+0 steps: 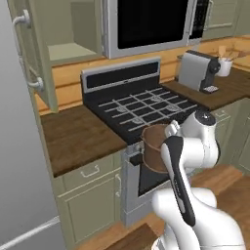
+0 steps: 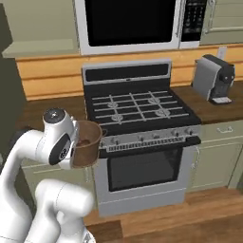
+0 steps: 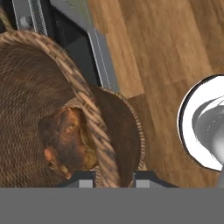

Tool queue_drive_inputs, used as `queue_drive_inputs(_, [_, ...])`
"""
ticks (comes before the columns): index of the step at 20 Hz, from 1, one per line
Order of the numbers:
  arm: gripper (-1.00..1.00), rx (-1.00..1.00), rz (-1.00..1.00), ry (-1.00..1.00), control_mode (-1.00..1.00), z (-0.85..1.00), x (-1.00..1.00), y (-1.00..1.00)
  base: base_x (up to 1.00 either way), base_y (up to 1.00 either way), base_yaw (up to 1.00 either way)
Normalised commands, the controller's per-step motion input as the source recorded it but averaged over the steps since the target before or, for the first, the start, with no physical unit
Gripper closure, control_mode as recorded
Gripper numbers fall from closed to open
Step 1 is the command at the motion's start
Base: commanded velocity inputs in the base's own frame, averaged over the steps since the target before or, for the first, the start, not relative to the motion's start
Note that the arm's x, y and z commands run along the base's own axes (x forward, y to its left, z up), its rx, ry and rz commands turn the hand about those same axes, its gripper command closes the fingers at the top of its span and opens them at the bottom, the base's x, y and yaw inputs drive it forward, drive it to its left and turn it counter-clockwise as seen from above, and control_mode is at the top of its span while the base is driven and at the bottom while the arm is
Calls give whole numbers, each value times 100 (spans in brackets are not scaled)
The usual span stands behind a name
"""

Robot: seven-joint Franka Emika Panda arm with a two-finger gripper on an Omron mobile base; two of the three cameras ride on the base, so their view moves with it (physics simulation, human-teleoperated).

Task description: Open the cabinet, pick up the bread from the cabinet and place it in the basket. Then move the basket to the dining counter.

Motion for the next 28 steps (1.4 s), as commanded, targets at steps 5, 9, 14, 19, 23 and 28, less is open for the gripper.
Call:
queue_drive_inputs(5, [100, 0, 0, 0, 100, 0, 0, 0, 0, 33, -87])
queue_drive_inputs(9, [100, 0, 0, 0, 100, 0, 0, 0, 0, 35, -89])
queue_drive_inputs(14, [100, 0, 0, 0, 100, 0, 0, 0, 0, 30, -92])
queue_drive_inputs(19, [100, 0, 0, 0, 100, 0, 0, 0, 0, 27, -96])
queue_drive_inputs(23, [100, 0, 0, 0, 100, 0, 0, 0, 0, 26, -95])
queue_drive_inputs(28, [100, 0, 0, 0, 100, 0, 0, 0, 0, 25, -96])
